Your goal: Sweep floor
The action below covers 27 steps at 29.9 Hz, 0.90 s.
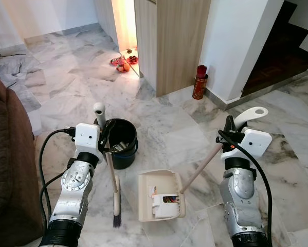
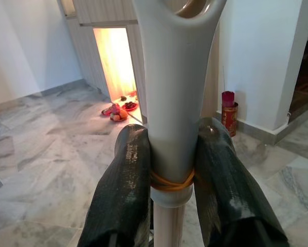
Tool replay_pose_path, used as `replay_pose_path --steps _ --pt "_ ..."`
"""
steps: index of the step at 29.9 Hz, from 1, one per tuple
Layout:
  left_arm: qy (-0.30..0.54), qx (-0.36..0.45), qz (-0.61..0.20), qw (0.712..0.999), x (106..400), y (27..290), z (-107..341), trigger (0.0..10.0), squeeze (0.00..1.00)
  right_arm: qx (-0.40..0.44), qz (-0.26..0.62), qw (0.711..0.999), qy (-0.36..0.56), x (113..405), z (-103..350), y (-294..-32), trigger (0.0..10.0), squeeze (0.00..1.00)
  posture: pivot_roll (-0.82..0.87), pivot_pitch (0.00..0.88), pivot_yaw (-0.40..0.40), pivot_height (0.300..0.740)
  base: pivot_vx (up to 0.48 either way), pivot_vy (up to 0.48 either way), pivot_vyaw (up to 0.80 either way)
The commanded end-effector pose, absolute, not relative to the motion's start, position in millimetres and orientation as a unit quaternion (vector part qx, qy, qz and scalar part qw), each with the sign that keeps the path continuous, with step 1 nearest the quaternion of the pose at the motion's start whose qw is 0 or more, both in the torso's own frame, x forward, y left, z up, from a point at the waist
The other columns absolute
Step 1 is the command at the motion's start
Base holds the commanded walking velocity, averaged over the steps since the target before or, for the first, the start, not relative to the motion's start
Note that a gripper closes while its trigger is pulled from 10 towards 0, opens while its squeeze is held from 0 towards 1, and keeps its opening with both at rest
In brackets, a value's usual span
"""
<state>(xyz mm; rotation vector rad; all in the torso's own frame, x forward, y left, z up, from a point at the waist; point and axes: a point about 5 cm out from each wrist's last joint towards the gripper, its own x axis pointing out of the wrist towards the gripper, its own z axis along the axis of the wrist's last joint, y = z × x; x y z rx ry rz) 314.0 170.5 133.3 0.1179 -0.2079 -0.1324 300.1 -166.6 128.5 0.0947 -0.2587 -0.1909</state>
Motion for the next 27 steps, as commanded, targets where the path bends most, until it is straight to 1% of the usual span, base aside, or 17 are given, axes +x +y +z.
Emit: replay_pose_path --steps 1,27 --pt "-0.122 0.064 -0.066 0.988 316.5 172.7 141.4 10.0 0.00 0.056 -0.085 0.983 -0.154 302.7 139.7 -162.0 10.0 0.00 -0.07 0.052 0.062 0.740 0.000 0.000 0.00" --pt "-0.119 0.065 -0.067 0.989 317.4 171.8 141.0 10.0 0.00 0.050 -0.083 0.983 -0.154 302.5 140.0 -162.2 10.0 0.00 -0.07 0.054 0.062 0.740 0.000 0.000 0.00"
